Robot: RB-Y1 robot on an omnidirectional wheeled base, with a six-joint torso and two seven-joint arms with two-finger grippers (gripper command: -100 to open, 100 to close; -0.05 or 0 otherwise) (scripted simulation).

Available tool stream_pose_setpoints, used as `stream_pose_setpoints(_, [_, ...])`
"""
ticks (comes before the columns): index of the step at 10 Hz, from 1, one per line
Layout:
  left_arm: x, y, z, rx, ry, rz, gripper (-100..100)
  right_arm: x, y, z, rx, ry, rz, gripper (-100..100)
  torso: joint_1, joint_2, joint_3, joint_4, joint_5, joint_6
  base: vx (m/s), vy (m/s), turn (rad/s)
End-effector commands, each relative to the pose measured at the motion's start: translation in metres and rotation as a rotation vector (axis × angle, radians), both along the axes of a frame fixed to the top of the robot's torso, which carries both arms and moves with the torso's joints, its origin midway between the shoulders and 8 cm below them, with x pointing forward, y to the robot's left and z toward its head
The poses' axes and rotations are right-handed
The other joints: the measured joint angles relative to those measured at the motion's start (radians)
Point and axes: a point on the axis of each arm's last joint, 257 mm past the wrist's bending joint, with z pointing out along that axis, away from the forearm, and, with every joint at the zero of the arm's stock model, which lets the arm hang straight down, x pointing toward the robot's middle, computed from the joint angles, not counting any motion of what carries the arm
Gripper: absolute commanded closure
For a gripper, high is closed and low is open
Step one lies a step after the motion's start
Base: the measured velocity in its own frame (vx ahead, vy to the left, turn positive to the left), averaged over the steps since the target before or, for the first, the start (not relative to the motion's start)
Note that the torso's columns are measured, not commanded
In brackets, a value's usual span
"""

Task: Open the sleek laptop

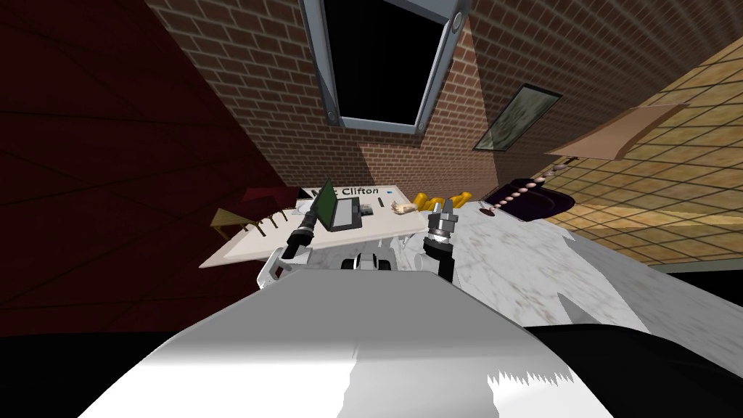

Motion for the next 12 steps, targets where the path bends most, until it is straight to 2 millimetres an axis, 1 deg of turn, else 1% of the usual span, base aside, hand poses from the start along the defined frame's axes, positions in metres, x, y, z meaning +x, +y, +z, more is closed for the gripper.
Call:
stream_pose_setpoints(1, [-0.004, 0.005, -0.001, 0.080, 0.015, 0.002, 100, 0.000, 0.000, 0.000, 0.000, 0.000, 0.000, 0, -0.001, 0.002, 0.002, 0.001, 0.000, 0.000, 0.042, -0.077, -0.004])
stream_pose_setpoints(4, [-0.011, 0.012, -0.002, 0.234, 0.043, 0.005, 100, 0.000, 0.000, 0.000, 0.000, 0.000, 0.000, 0, -0.008, 0.001, 0.001, 0.001, -0.002, 0.001, 0.037, -0.169, -0.004])
stream_pose_setpoints(7, [-0.018, 0.019, -0.003, 0.386, 0.072, 0.004, 100, 0.000, 0.000, 0.000, 0.000, 0.000, 0.000, 0, 0.000, -0.001, 0.000, 0.000, 0.000, 0.002, 0.049, -0.152, -0.003])
stream_pose_setpoints(8, [-0.017, 0.019, -0.004, 0.356, 0.070, 0.007, 100, 0.000, 0.000, 0.000, 0.000, 0.000, 0.000, 0, 0.001, -0.001, 0.000, 0.000, 0.000, 0.002, 0.016, -0.059, 0.013])
stream_pose_setpoints(9, [-0.013, 0.023, -0.013, 0.448, 0.084, 0.006, 100, 0.000, 0.000, 0.000, 0.000, 0.000, 0.000, 0, 0.004, 0.000, 0.000, 0.001, 0.001, 0.002, -0.006, -0.082, 0.046])
stream_pose_setpoints(10, [-0.013, 0.023, -0.013, 0.447, 0.085, 0.006, 100, 0.000, 0.000, 0.000, 0.000, 0.000, 0.000, 0, 0.002, -0.001, 0.000, -0.001, 0.002, 0.002, 0.002, -0.093, 0.047])
stream_pose_setpoints(12, [-0.009, 0.025, -0.022, 0.530, 0.099, 0.003, 100, 0.000, 0.000, 0.000, 0.000, 0.000, 0.000, 0, -0.004, -0.005, -0.002, -0.002, 0.001, 0.005, 0.009, -0.088, 0.031])
